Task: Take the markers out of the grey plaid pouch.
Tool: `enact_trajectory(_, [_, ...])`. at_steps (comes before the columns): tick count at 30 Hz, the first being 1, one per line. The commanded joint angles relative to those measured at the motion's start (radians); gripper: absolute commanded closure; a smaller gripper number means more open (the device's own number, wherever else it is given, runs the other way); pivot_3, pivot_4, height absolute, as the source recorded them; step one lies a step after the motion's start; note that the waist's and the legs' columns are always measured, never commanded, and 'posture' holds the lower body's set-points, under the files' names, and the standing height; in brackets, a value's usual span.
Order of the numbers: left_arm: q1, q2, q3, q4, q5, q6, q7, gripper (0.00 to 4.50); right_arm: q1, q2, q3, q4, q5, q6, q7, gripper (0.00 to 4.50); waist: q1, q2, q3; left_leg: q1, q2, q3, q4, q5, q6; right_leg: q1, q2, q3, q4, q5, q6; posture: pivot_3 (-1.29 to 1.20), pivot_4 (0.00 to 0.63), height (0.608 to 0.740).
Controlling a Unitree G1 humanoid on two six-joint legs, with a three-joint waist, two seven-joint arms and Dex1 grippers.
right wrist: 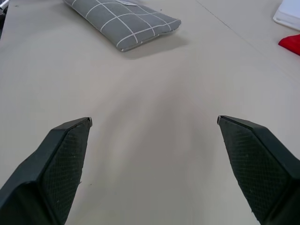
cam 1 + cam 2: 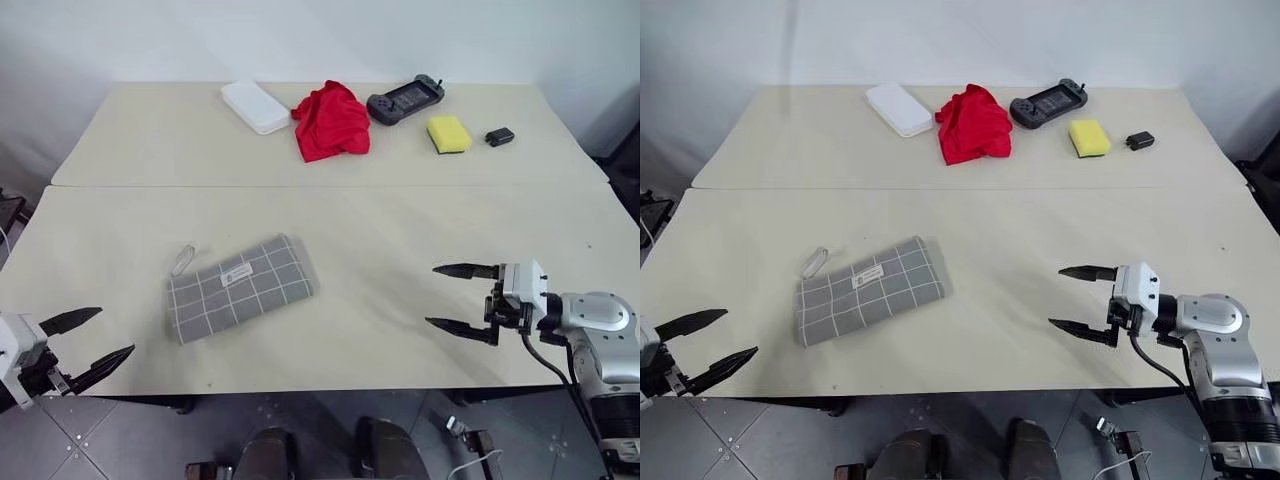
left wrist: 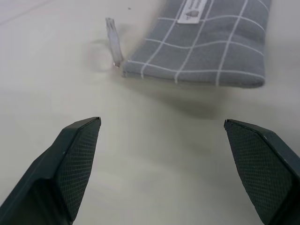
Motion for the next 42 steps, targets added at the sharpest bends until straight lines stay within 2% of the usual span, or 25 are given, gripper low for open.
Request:
enact_trajectory(1, [0.005, 0.017, 0.015, -0.024, -0.031, 0.044, -0.007, 0.01, -0.004, -0.012, -0.005, -0.026, 0.002, 0.037, -0.023, 0.0, 0.0, 0.0, 0.0, 0.0, 0.0, 0.0, 0.0, 0.0, 0.0, 0.0, 0.0, 0.0, 0.0, 0.0, 0.0, 0.0, 0.15, 0.74])
enact_trajectory(6, [0.067, 0.082, 0.082, -0.043, -0.239, 0.422, -0.062, 0.01, -0.003, 0.014, 0.028, -0.156, 0.05, 0.152, -0.052, 0.0, -0.003, 0.0, 0.0, 0.0, 0.001, 0.0, 0.0, 0.0, 0.0, -0.001, 0.0, 0.001, 0.001, 0.0, 0.0, 0.0, 0.15, 0.74])
enact_trajectory(9, [0.071, 0.142, 0.103, 0.013, -0.318, 0.67, -0.046, 0.0, -0.041, 0.032, 0.096, -0.26, 0.053, 0.238, -0.073, 0.6, -0.005, 0.0, 0.0, 0.0, 0.002, 0.001, 0.0, 0.0, -0.001, -0.002, 0.002, 0.002, 0.002, -0.001, -0.001, 0.0, 0.15, 0.74])
enact_trajectory(11, [0.043, 0.186, 0.099, 0.067, -0.376, 0.872, -0.011, 0.0, -0.092, 0.06, 0.155, -0.32, 0.047, 0.294, -0.096, 1.3, -0.008, 0.0, 0.0, 0.002, 0.002, 0.002, 0.0, 0.0, -0.001, -0.002, 0.002, 0.004, 0.004, -0.001, -0.001, 0.0, 0.15, 0.74])
enact_trajectory(14, [-0.044, 0.21, 0.056, 0.145, -0.381, 1.03, 0.071, 0.0, -0.174, 0.126, 0.239, -0.351, -0.003, 0.334, -0.157, 2.31, -0.007, 0.0, 0.0, 0.002, 0.002, 0.003, 0.0, -0.001, -0.001, -0.005, 0.002, 0.007, 0.007, -0.001, -0.002, 0.0, 0.15, 0.74])
enact_trajectory(17, [-0.157, 0.192, 0.033, 0.154, -0.395, 1.147, 0.163, 0.0, -0.245, 0.211, 0.313, -0.325, -0.071, 0.34, -0.227, 3.39, 0.0, -0.003, -0.001, -0.001, 0.001, 0.005, 0.0, 0.0, -0.002, -0.012, 0.002, 0.011, 0.012, -0.001, -0.002, 0.0, 0.15, 0.74])
enact_trajectory(20, [-0.289, 0.144, 0.027, 0.114, -0.459, 1.291, 0.26, 0.0, -0.334, 0.337, 0.424, -0.222, -0.206, 0.305, -0.321, 4.45, -0.001, -0.004, -0.002, -0.002, -0.001, 0.006, 0.001, 0.0, -0.002, -0.014, 0.001, 0.013, 0.016, -0.002, -0.003, 0.0, 0.15, 0.74])
enact_trajectory(25, [-0.425, 0.064, -0.003, 0.122, -0.445, 1.387, 0.397, 0.0, -0.426, 0.469, 0.5, -0.037, -0.341, 0.218, -0.427, 4.48, -0.016, -0.005, -0.003, -0.002, -0.004, 0.006, 0.001, 0.0, -0.003, -0.016, 0.001, 0.013, 0.019, -0.002, -0.003, 0.0, 0.15, 0.74])
enact_trajectory(29, [-0.494, 0.007, -0.061, 0.111, -0.436, 1.427, 0.45, 0.0, -0.487, 0.557, 0.516, 0.147, -0.389, 0.146, -0.468, 4.48, -0.026, -0.005, -0.003, 0.0, -0.007, 0.005, 0.001, 0.001, -0.003, -0.014, 0.001, 0.014, 0.02, -0.002, -0.003, 0.0, 0.15, 0.74])
enact_trajectory(32, [-0.565, -0.032, -0.055, 0.149, -0.428, 1.458, 0.509, 0.0, -0.506, 0.576, 0.519, 0.218, -0.422, 0.094, -0.474, 4.48, -0.024, -0.005, -0.003, 0.0, -0.007, 0.004, 0.001, 0.001, -0.003, -0.014, 0.001, 0.014, 0.021, -0.002, -0.003, 0.0, 0.15, 0.74])
enact_trajectory(42, [-0.729, -0.085, -0.174, 0.231, -0.395, 1.523, 0.521, 0.0, -0.51, 0.565, 0.526, 0.306, -0.463, 0.005, -0.425, 4.48, -0.023, -0.005, -0.004, 0.002, -0.009, 0.002, 0.004, 0.002, -0.003, -0.011, 0.0, 0.017, 0.023, -0.002, -0.003, 0.0, 0.15, 0.74])
